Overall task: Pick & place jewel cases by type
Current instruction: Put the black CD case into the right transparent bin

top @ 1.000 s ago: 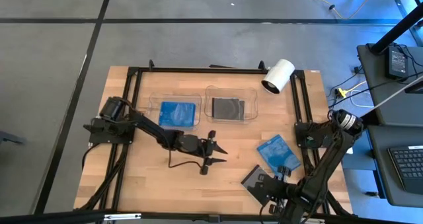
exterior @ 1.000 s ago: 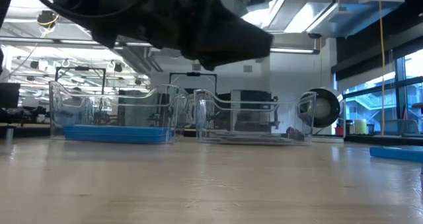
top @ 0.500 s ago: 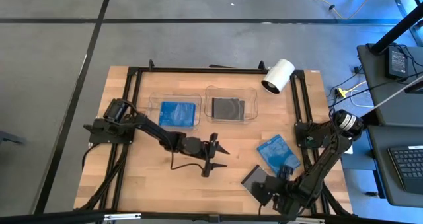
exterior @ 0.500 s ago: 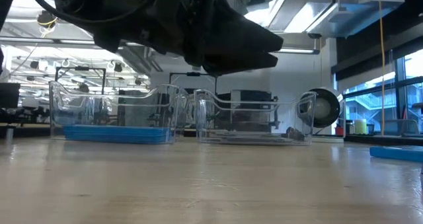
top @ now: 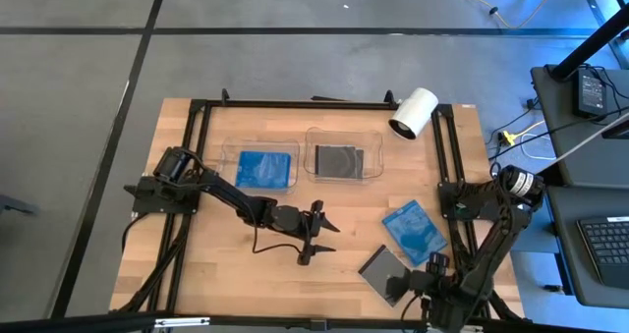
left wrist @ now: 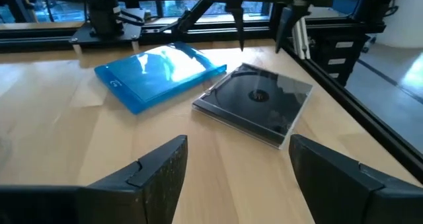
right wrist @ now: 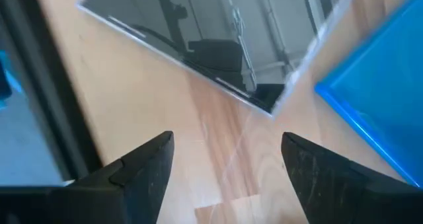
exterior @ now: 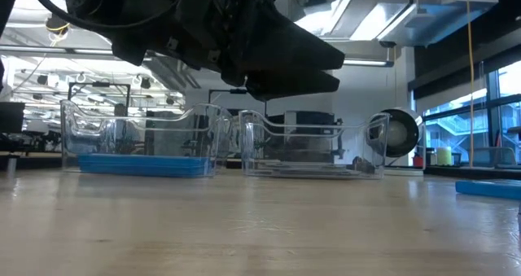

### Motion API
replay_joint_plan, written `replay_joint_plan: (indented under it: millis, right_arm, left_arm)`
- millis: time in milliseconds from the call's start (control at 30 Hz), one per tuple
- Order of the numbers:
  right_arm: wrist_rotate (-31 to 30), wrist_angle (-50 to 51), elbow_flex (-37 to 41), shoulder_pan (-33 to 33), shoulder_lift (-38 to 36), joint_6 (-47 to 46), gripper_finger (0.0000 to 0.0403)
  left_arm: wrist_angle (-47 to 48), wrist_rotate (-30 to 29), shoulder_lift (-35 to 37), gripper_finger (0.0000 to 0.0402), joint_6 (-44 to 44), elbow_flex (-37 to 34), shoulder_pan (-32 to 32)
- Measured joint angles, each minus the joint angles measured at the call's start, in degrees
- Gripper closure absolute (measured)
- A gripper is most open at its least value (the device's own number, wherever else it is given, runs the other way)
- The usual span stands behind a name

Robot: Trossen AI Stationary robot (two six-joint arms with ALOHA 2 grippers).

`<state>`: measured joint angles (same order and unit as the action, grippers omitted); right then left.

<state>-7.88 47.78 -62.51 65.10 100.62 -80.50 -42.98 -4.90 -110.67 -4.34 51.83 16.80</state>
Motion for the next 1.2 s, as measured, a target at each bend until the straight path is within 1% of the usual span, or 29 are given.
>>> replay_joint_plan:
  millis: [200,333,500,600,733,933,1067,1200]
  right_arm:
    - [-0.3,-2.5,3.1,0.0,0.0,-0.3,0.0119]
    - [-2.8,-4.6,5.4,0.0,0.0,-0.3,0.0119]
    - [-3.1,-8.1,7.8,-0.8,-0.1,-0.2,0.0119]
    - [-3.0,-8.7,8.3,-1.4,-0.3,-0.1,0.0119]
    - [-3.4,-8.6,8.0,-2.2,-0.2,0.0,0.0119]
    - [-3.7,-9.6,7.9,-4.6,-0.1,-0.2,0.0119]
    - [-4.3,-10.6,7.9,-6.3,-0.1,1.8,0.0119]
    - [-5.1,-12.7,7.9,-8.2,0.0,5.7,0.0119]
  left_arm:
    - [0.5,0.3,0.0,0.0143,0.0,0.0,0.1]
    - [1.3,0.3,0.0,0.0148,0.0,0.0,0.4]
    - [3.0,0.5,-0.3,0.0151,0.2,0.0,0.8]
    - [4.5,2.1,-0.3,0.0151,0.5,0.0,0.8]
    - [4.9,2.9,-0.3,0.0151,0.6,0.0,0.9]
    - [8.9,3.0,-0.3,0.0151,0.8,0.0,1.0]
    - [12.5,1.4,-0.3,0.0151,2.1,0.0,1.9]
    - [13.2,-1.1,-0.3,0.0151,2.1,0.0,3.0]
